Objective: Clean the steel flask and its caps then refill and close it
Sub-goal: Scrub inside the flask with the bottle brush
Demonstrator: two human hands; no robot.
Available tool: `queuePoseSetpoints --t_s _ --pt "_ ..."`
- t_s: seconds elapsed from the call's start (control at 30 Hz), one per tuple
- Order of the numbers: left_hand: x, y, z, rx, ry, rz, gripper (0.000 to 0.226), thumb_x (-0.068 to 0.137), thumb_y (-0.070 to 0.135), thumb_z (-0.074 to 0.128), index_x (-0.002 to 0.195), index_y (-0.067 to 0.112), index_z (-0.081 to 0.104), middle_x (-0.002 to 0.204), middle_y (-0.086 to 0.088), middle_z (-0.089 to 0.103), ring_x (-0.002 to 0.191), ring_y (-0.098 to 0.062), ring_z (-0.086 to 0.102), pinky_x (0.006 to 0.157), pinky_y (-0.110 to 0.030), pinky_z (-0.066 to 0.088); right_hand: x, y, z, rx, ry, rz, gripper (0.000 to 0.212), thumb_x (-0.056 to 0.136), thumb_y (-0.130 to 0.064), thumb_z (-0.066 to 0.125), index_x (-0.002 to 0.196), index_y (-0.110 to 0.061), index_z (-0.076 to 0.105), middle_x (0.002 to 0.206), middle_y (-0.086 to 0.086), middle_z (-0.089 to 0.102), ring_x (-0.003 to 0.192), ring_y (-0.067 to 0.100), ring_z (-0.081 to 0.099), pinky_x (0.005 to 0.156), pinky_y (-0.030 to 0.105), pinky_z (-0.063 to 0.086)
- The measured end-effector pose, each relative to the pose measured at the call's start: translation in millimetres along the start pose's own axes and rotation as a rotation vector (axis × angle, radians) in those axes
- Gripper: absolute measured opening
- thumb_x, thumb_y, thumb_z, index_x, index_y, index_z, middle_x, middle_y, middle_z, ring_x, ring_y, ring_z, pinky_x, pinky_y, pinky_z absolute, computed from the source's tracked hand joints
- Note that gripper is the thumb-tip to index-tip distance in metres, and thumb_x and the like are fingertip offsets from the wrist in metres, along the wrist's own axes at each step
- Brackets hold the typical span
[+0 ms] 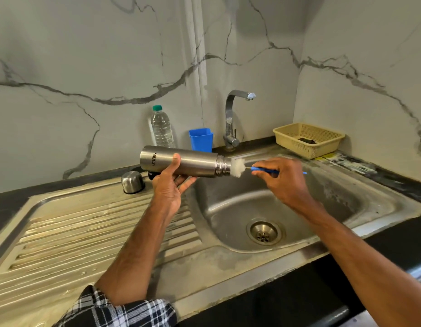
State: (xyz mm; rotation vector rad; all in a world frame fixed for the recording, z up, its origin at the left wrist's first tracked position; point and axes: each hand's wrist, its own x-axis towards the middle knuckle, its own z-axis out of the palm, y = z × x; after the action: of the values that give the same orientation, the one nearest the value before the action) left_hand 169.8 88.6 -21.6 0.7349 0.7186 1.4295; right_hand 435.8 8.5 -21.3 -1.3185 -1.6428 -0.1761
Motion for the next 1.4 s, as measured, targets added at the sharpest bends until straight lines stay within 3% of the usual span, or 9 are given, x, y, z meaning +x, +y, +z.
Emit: queuePoseSetpoints --t_s 0.27,0.37,0.57,0.73,0.83,0.97,1.07,1.23,1.4 --pt "2.3 6.1 -4.1 -0.046 0.015 0.012 0.063 0.080 0.025 0.078 0.135 0.007 0.052 0.125 -0.021 0.068 0.103 -0.027 0.072 0.073 -0.040 0.064 1.7 10.5 -8.4 0.035 0.015 0.023 0.027 0.079 -0.016 0.081 0.105 -0.016 0.076 0.096 -0.003 0.075 0.080 -0.003 0.066 0.071 0.011 0.055" --pt "-0.3 -1.1 0.4 -0.017 0.005 -0.017 0.047 0.087 0.022 0.075 0.128 0.009 0.055 0.124 -0.021 0.068 0.107 -0.030 0.071 0.073 -0.040 0.064 0.4 1.9 6.3 0.021 -0.028 -0.030 0.025 0.081 -0.013 0.081 0.105 -0.015 0.076 0.094 -0.003 0.073 0.080 0.001 0.066 0.070 0.016 0.055" --pt "0.1 4.0 5.7 -0.015 -0.006 0.006 0.071 0.074 0.027 0.081 0.135 0.006 0.053 0.123 -0.020 0.070 0.108 -0.030 0.071 0.073 -0.041 0.064 2.9 -0.6 6.0 -0.033 -0.107 -0.053 0.011 0.091 -0.023 0.072 0.096 -0.018 0.079 0.073 -0.005 0.070 0.060 0.007 0.059 0.057 0.031 0.051" --pt "3.0 16.4 -11.1 0.008 0.031 0.019 0.048 0.089 0.021 0.074 0.131 0.010 0.053 0.118 -0.016 0.070 0.104 -0.026 0.071 0.074 -0.042 0.063 4.0 10.6 -2.1 0.039 -0.341 0.118 0.016 0.093 -0.030 0.068 0.079 -0.030 0.075 0.056 -0.013 0.061 0.050 0.003 0.048 0.049 0.016 0.034" --pt "3.0 22.5 -10.1 0.028 0.027 0.038 0.053 0.086 0.023 0.075 0.132 0.008 0.053 0.119 -0.017 0.071 0.104 -0.027 0.072 0.077 -0.044 0.064 6.9 17.3 -2.2 0.130 -0.413 0.163 0.033 0.095 -0.035 0.065 0.066 -0.022 0.072 0.050 -0.002 0.051 0.048 0.007 0.039 0.053 0.028 0.032" --pt "5.1 31.1 -13.0 0.058 0.043 0.075 0.071 0.071 0.030 0.082 0.132 0.007 0.054 0.122 -0.019 0.070 0.104 -0.028 0.073 0.072 -0.042 0.063 3.5 14.3 -2.7 0.313 -0.506 0.212 0.035 0.097 -0.034 0.062 0.071 -0.014 0.074 0.049 -0.001 0.044 0.047 0.010 0.036 0.049 0.021 0.031" --pt "8.5 36.6 -13.5 0.059 0.062 0.085 0.063 0.079 0.026 0.082 0.132 0.008 0.054 0.122 -0.019 0.070 0.108 -0.029 0.071 0.070 -0.041 0.064 3.4 13.5 1.5 0.291 -0.455 0.207 0.027 0.095 -0.032 0.066 0.075 -0.018 0.078 0.048 -0.006 0.049 0.046 0.010 0.036 0.048 0.023 0.031" --pt "16.3 49.5 7.5 0.085 0.104 0.101 0.050 0.082 0.023 0.083 0.122 0.008 0.057 0.117 -0.019 0.071 0.101 -0.031 0.073 0.063 -0.039 0.063 3.0 15.3 2.8 0.178 -0.203 0.122 0.011 0.088 -0.028 0.075 0.095 -0.021 0.081 0.076 -0.016 0.075 0.064 -0.001 0.067 0.058 0.012 0.047" --pt "35.2 88.0 29.6 0.102 0.099 0.164 0.070 0.077 0.022 0.086 0.135 0.004 0.050 0.122 -0.018 0.068 0.099 -0.031 0.072 0.064 -0.041 0.063 -4.6 28.8 -11.8 0.279 -0.224 0.222 0.028 0.094 -0.037 0.067 0.073 -0.022 0.078 0.052 0.007 0.056 0.049 0.010 0.041 0.051 0.025 0.033"
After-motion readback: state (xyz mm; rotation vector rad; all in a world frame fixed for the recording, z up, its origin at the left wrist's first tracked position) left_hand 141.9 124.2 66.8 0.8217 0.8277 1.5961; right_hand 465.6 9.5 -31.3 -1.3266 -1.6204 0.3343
